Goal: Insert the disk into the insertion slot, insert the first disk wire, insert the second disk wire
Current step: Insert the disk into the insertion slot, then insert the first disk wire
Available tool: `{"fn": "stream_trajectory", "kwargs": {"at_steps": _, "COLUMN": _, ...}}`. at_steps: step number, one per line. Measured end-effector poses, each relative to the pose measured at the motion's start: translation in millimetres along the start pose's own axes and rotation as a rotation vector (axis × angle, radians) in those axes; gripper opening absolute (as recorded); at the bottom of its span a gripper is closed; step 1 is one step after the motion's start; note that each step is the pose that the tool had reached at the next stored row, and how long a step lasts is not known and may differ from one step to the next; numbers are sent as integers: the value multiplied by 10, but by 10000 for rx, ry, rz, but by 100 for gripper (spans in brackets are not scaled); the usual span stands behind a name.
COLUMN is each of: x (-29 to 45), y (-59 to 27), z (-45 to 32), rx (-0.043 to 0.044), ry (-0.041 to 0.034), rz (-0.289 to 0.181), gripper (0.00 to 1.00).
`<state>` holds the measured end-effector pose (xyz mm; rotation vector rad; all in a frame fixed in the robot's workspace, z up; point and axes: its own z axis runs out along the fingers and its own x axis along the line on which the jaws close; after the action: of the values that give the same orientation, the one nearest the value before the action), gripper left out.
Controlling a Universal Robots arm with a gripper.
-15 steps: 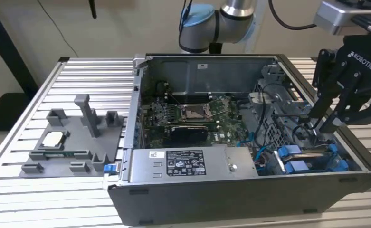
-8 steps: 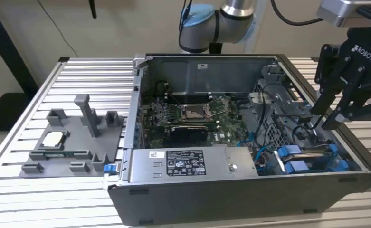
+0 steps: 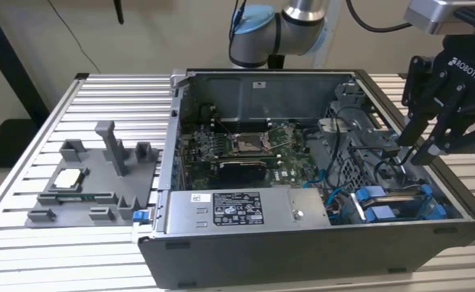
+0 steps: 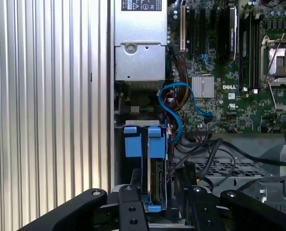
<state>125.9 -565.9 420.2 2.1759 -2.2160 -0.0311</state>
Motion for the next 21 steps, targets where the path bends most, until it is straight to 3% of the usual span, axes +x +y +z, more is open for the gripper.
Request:
{"fn": "stream_trajectory", "kwargs": {"at_steps": 10, "x": -36, "y": -2, "z": 60, "rx": 0, "ry": -79, "rz": -4, "gripper": 40}}
{"fn": "stream_trajectory", "kwargs": {"at_steps": 21, "x": -106, "y": 3, "z": 170, "rx": 10, "ry": -239, "rz": -9, "gripper": 40}}
